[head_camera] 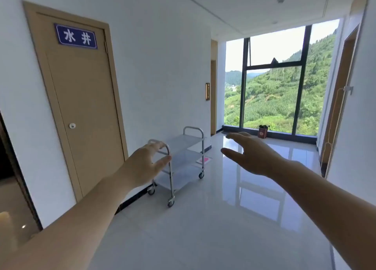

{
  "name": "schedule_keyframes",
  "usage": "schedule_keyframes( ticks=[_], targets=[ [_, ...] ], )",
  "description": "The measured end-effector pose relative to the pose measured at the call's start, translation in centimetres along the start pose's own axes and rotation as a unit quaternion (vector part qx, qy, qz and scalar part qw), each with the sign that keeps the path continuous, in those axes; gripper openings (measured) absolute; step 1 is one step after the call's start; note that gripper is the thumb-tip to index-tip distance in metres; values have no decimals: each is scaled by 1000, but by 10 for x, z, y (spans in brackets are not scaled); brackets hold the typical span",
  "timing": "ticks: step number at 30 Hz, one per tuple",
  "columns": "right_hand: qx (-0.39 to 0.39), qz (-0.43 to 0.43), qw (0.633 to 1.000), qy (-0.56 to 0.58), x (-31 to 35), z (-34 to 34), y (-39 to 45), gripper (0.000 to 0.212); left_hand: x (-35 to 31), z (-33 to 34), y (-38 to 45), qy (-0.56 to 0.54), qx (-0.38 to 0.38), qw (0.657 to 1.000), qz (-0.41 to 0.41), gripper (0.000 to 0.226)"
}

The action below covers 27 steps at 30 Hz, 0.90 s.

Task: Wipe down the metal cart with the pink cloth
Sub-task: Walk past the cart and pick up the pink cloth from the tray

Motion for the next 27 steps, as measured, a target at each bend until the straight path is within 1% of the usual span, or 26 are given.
schedule_keyframes(
  ticks=[2,6,13,19,22,27],
  targets=[
    [-3,5,1000,17,-10,10,1,59,1,18,3,-4,0,1000,-6,54],
    [32,13,999,35,-37,49,-2,60,10,69,5,-7,34,999,-21,55],
    [83,50,995,22,-118,117,11,62,57,163,49,-45,67,997,-19,54],
    [104,123,987,-4,-206,165,40,62,104,247,130,-79,130,988,-7,54],
    [110,171,979,-10,-247,174,55,62,113,281,183,-93,153,984,5,52],
    [95,239,966,-2,-319,183,68,55,119,339,258,-98,177,979,16,52]
  ],
)
Point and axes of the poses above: each hand's wrist, its own y-axis towards the middle knuckle, its own z-axis out of the palm, x = y × z, the point moved 4 cm from there along y, towards the middle knuckle, and after that the axes turned 4 degrees about y, right-handed, at the moved point
